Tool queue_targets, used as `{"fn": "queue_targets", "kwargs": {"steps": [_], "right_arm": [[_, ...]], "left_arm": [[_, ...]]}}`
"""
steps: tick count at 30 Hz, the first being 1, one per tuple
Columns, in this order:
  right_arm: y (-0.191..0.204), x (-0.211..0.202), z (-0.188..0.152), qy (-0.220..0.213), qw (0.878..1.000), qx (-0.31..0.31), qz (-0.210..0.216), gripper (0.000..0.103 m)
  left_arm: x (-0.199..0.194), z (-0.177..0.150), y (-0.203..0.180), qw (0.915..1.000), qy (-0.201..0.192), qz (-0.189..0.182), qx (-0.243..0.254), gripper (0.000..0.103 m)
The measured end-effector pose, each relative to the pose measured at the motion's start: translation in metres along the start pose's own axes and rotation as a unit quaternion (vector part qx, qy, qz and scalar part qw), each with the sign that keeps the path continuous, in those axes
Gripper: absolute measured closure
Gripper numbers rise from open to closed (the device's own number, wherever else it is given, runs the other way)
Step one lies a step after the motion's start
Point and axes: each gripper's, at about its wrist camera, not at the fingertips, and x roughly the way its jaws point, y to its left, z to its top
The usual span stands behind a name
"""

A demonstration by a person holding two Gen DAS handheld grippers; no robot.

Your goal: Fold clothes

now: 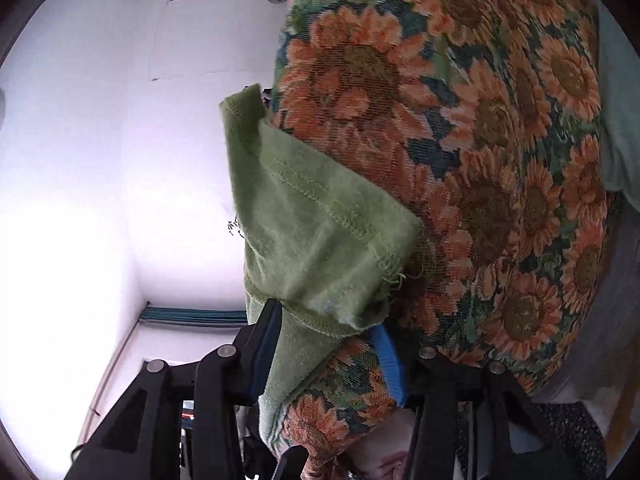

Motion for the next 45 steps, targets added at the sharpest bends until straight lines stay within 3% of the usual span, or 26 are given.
{"fn": "queue_targets", "kwargs": {"steps": [3,7,12,16,19,24,30,32,34,36,38,40,42,45], "right_arm": [[0.001,0.006,0.001,0.001,1.000,-0.008,0.002,0.056],[0.005,0.007,0.001,0.005,1.000,-0.025,0.013,0.085],[0.021,0.005,0.000,0.007,0.999,-0.035,0.030,0.088],[0.035,0.010,0.006,0.019,0.998,-0.050,0.035,0.089],[0.045,0.015,0.010,0.034,0.996,-0.067,0.038,0.089],[0.057,0.029,0.016,0.055,0.995,-0.071,0.053,0.090],[0.058,0.033,0.017,0.064,0.994,-0.067,0.055,0.090],[0.056,0.026,0.020,0.067,0.994,-0.067,0.058,0.090],[0.049,0.015,0.027,0.069,0.993,-0.071,0.057,0.090],[0.041,-0.017,0.039,0.067,0.993,-0.078,0.051,0.087],[0.038,-0.037,0.042,0.066,0.993,-0.081,0.046,0.080],[0.033,-0.053,0.047,0.058,0.994,-0.078,0.044,0.051],[0.025,-0.068,0.055,0.047,0.995,-0.071,0.045,0.048],[0.018,-0.077,0.067,0.042,0.996,-0.052,0.056,0.042]], "left_arm": [[0.003,0.001,-0.002,0.9996,0.003,0.007,0.026,0.037],[0.007,0.000,0.000,0.9989,0.007,0.016,0.043,0.037],[0.011,0.002,-0.004,0.9972,0.009,0.024,0.070,0.037],[0.013,0.009,-0.002,0.9978,-0.002,0.004,0.066,0.037],[0.014,0.010,-0.008,0.9951,-0.010,-0.007,0.098,0.037],[0.027,0.008,-0.023,0.9839,-0.007,0.025,0.177,0.037],[0.041,0.020,-0.022,0.9817,-0.011,0.053,0.182,0.037],[0.047,0.026,-0.017,0.9848,-0.011,0.047,0.167,0.043],[0.050,0.032,-0.006,0.9906,-0.011,0.048,0.128,0.081],[0.052,0.039,0.007,0.9959,-0.012,0.046,0.077,0.094],[0.048,0.044,0.027,0.9997,-0.014,0.019,0.000,0.094],[0.045,0.046,0.045,0.9975,-0.016,-0.001,-0.068,0.094],[0.043,0.047,0.059,0.9921,-0.017,-0.016,-0.123,0.095],[0.043,0.046,0.079,0.9762,-0.016,-0.040,-0.213,0.095]]}}
